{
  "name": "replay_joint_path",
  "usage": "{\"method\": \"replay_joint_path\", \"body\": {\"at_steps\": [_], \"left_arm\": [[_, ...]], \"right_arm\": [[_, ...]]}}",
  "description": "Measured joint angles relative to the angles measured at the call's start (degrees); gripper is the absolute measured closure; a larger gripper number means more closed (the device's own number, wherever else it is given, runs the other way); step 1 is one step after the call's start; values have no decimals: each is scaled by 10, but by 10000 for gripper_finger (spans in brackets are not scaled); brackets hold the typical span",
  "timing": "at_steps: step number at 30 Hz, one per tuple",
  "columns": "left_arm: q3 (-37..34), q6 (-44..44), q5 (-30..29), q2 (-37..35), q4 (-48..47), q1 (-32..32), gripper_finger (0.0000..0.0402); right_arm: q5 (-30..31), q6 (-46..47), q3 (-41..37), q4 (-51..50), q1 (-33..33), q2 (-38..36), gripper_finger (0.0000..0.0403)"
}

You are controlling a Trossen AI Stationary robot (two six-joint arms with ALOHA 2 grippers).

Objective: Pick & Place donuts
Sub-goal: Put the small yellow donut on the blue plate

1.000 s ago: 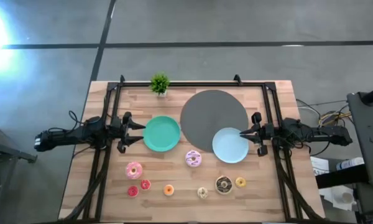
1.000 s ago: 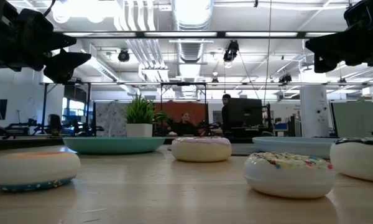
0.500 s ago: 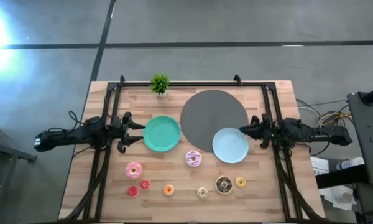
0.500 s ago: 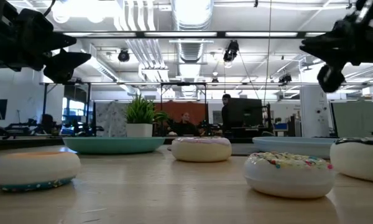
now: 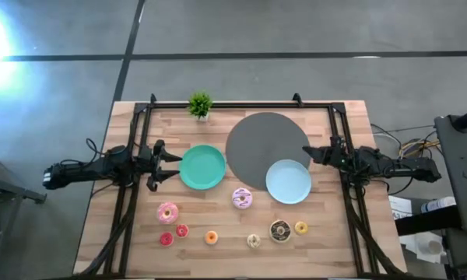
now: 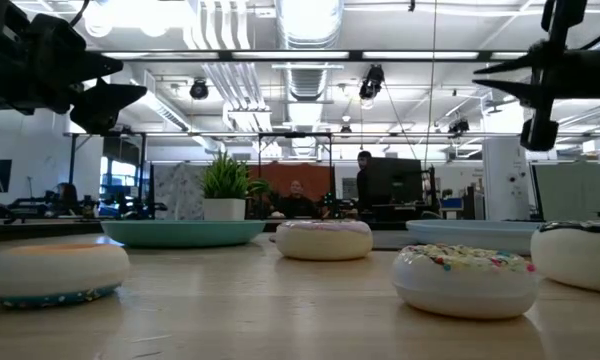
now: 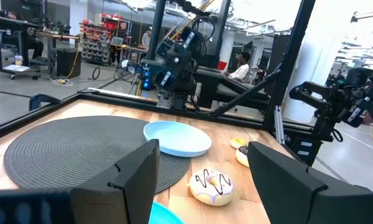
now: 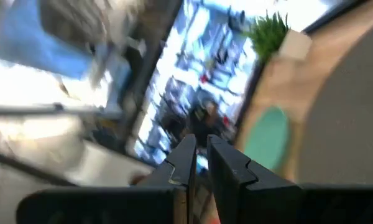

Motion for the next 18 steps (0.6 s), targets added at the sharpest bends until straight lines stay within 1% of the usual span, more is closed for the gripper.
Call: {"method": "replay_joint_path", "body": {"at_steps": [2, 5, 8, 12, 14, 16, 18], "left_arm": [[0, 0, 0, 0, 0, 0, 182], [0, 0, 0, 0, -2, 0, 182], [0, 0, 0, 0, -3, 0, 182], [0, 0, 0, 0, -3, 0, 182], [0, 0, 0, 0, -3, 0, 182], [0, 0, 0, 0, -3, 0, 182], [0, 0, 0, 0, -3, 0, 182]], "right_arm": [[12, -8, 0, 22, 0, 3, 369], [8, 3, 0, 63, 0, 11, 369], [-48, 16, 1, 70, 2, 35, 369], [-101, 111, 1, 40, 23, 114, 366], [-124, 154, 21, -5, 52, 167, 358], [-132, 184, 66, -73, 89, 228, 343], [-150, 200, 123, -165, 127, 285, 325]]}}
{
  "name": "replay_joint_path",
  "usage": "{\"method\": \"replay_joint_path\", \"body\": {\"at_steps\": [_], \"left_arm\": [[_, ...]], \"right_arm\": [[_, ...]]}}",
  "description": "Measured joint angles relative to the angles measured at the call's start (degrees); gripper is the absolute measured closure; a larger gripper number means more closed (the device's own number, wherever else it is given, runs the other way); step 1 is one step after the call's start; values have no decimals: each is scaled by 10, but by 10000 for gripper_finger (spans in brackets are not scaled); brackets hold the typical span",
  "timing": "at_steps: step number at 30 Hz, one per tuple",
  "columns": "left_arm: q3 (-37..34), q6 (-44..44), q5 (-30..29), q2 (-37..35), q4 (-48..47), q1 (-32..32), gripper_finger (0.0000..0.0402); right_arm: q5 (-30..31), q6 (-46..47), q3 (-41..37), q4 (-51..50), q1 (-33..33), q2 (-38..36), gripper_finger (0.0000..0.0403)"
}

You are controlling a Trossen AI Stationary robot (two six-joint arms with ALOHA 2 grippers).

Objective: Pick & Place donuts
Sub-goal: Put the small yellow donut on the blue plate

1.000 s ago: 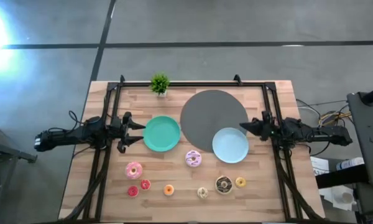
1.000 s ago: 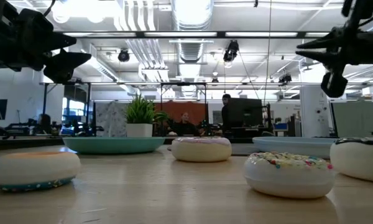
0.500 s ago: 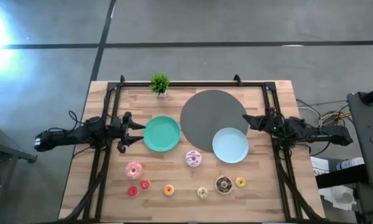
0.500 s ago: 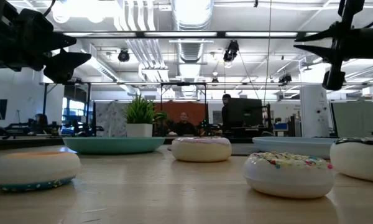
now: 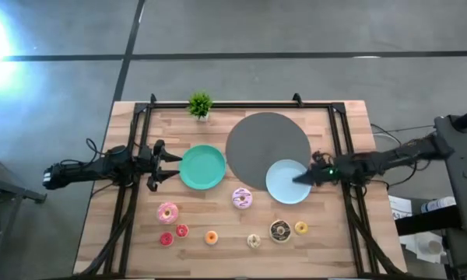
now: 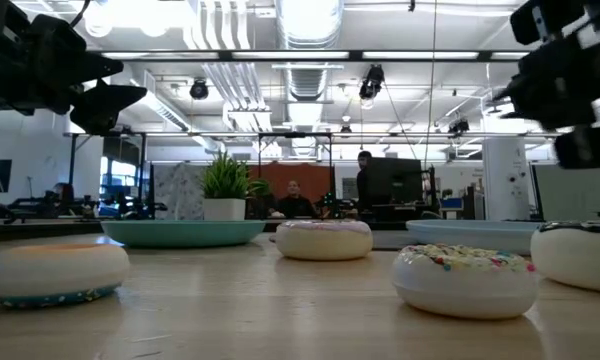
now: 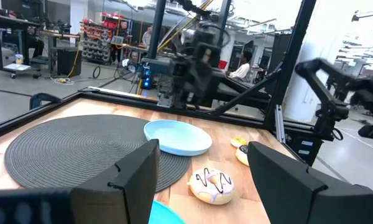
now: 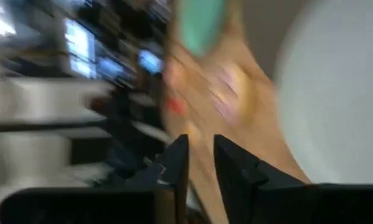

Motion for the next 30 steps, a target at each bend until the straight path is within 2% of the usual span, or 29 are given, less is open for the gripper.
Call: {"method": "replay_joint_path", "body": {"at_steps": [4, 8, 12, 16, 18, 24, 30], "left_arm": [[0, 0, 0, 0, 0, 0, 182], [0, 0, 0, 0, 0, 0, 182], [0, 0, 0, 0, 0, 0, 182], [0, 0, 0, 0, 0, 0, 182], [0, 0, 0, 0, -1, 0, 182], [0, 0, 0, 0, -1, 0, 182], [0, 0, 0, 0, -1, 0, 182]], "right_arm": [[-51, 6, 117, -208, 69, 109, 287], [-96, 1, 182, -286, 133, 195, 259], [-97, 42, 184, -267, 188, 262, 248], [-88, 89, 165, -203, 227, 320, 248], [-80, 101, 164, -174, 235, 346, 247], [-75, 103, 182, -178, 241, 427, 247], [-76, 64, 214, -161, 241, 497, 255]]}}
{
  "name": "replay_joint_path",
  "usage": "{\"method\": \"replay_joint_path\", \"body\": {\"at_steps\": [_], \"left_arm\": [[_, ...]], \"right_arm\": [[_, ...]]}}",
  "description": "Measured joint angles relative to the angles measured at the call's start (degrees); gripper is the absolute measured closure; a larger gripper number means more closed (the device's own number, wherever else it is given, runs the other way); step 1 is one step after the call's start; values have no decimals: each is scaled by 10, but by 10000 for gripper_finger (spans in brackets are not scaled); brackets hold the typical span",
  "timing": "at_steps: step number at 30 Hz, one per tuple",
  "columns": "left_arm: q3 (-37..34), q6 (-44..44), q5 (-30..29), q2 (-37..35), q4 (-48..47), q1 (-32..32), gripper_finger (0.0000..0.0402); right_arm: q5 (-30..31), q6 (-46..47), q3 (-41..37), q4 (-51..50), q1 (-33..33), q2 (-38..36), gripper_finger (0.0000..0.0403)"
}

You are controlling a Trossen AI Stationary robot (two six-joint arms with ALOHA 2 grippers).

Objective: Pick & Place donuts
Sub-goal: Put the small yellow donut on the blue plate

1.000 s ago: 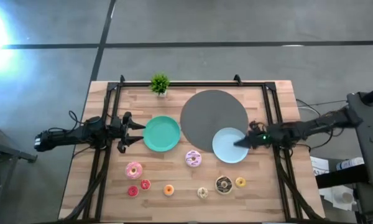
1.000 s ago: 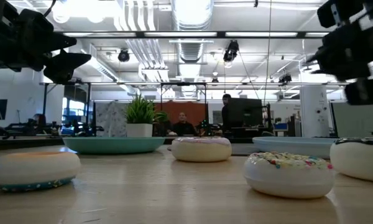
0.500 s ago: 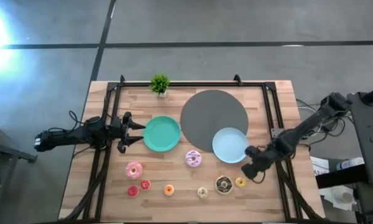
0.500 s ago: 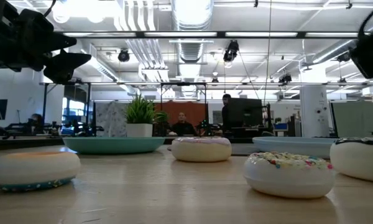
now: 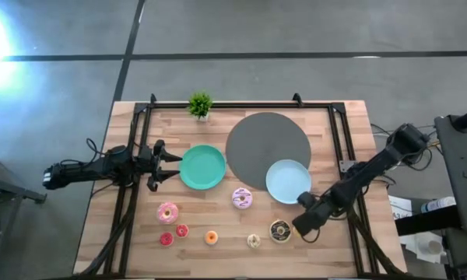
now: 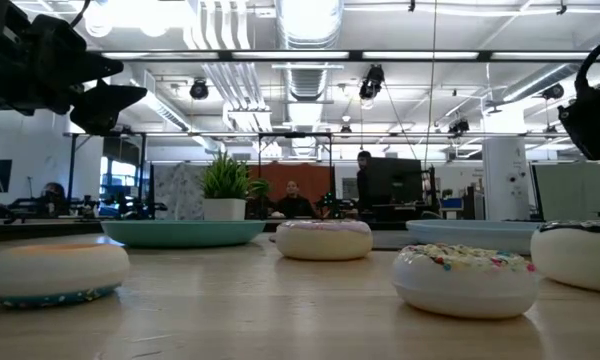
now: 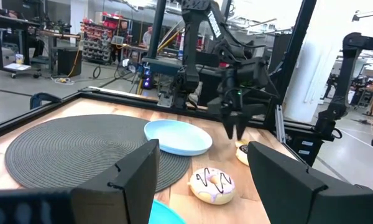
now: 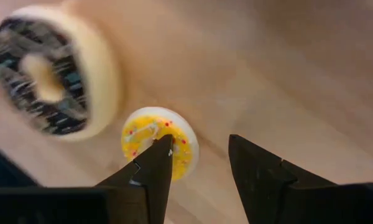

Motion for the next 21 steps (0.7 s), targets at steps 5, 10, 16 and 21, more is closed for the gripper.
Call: {"method": "replay_joint_path", "body": {"at_steps": [5, 10, 16, 21], "left_arm": [[0, 0, 0, 0, -1, 0, 182], [0, 0, 0, 0, -1, 0, 182], [0, 0, 0, 0, -1, 0, 182], [0, 0, 0, 0, -2, 0, 182]], "right_arm": [[-1, -14, 21, -5, 1, 31, 255], [1, -35, 40, -5, 3, 23, 252], [-4, -42, 41, -4, 7, 20, 251], [-7, -50, 40, -1, 13, 20, 250]]}}
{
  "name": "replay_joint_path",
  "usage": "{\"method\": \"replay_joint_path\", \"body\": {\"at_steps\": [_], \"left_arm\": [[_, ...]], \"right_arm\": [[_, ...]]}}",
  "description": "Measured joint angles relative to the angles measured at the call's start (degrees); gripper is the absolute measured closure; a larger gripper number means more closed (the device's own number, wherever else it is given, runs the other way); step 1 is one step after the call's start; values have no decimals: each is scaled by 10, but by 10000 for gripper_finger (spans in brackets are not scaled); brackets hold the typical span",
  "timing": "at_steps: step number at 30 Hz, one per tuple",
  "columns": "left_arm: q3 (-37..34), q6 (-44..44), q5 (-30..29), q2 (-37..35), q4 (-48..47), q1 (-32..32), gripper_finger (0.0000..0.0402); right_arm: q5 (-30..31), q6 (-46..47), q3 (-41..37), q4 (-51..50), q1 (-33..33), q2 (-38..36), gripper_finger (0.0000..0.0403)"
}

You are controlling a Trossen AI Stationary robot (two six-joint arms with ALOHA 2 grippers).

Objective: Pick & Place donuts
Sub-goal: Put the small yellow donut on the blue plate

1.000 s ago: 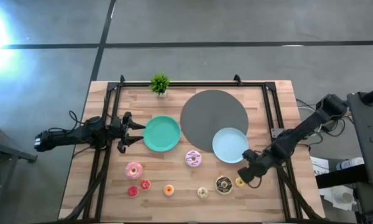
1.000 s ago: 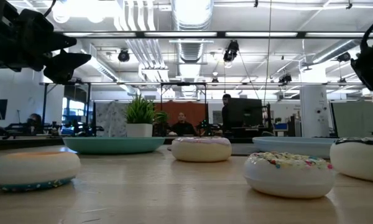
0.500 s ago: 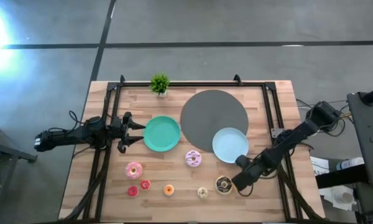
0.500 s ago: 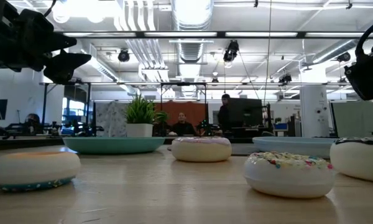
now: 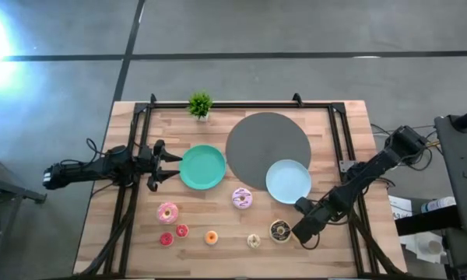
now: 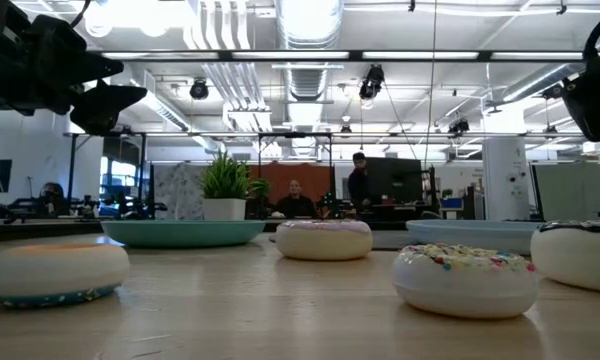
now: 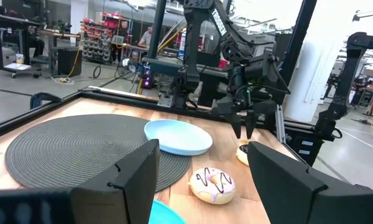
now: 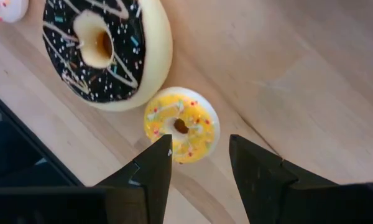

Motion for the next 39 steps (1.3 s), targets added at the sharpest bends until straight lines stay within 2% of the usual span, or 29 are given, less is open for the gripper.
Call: {"method": "replay_joint_path", "body": {"at_steps": [7, 12, 15, 20, 23, 27, 29, 32, 35, 39], "left_arm": [[0, 0, 0, 0, 0, 0, 182], [0, 0, 0, 1, 0, 0, 182], [0, 0, 0, 3, 0, 0, 182], [0, 0, 0, 3, 0, 0, 182], [0, 0, 0, 3, 0, 0, 182], [0, 0, 0, 3, 0, 0, 182], [0, 0, 0, 3, 0, 0, 182], [0, 0, 0, 3, 0, 0, 182], [0, 0, 0, 3, 1, 0, 182], [0, 0, 0, 3, 1, 0, 182]], "right_arm": [[-6, -24, 0, 48, 0, 51, 254], [-12, -56, 23, 21, 2, 74, 269], [-10, -79, 35, -5, 2, 70, 294], [12, -76, 34, -18, 3, 39, 373], [50, -57, 34, -32, -3, -2, 387], [127, -30, 37, -143, -37, -74, 388], [144, -31, 33, -189, -71, -105, 389], [135, -78, 10, -207, -131, -130, 389], [105, -125, -15, -170, -184, -131, 389], [98, -152, -28, -151, -213, -114, 382]]}}
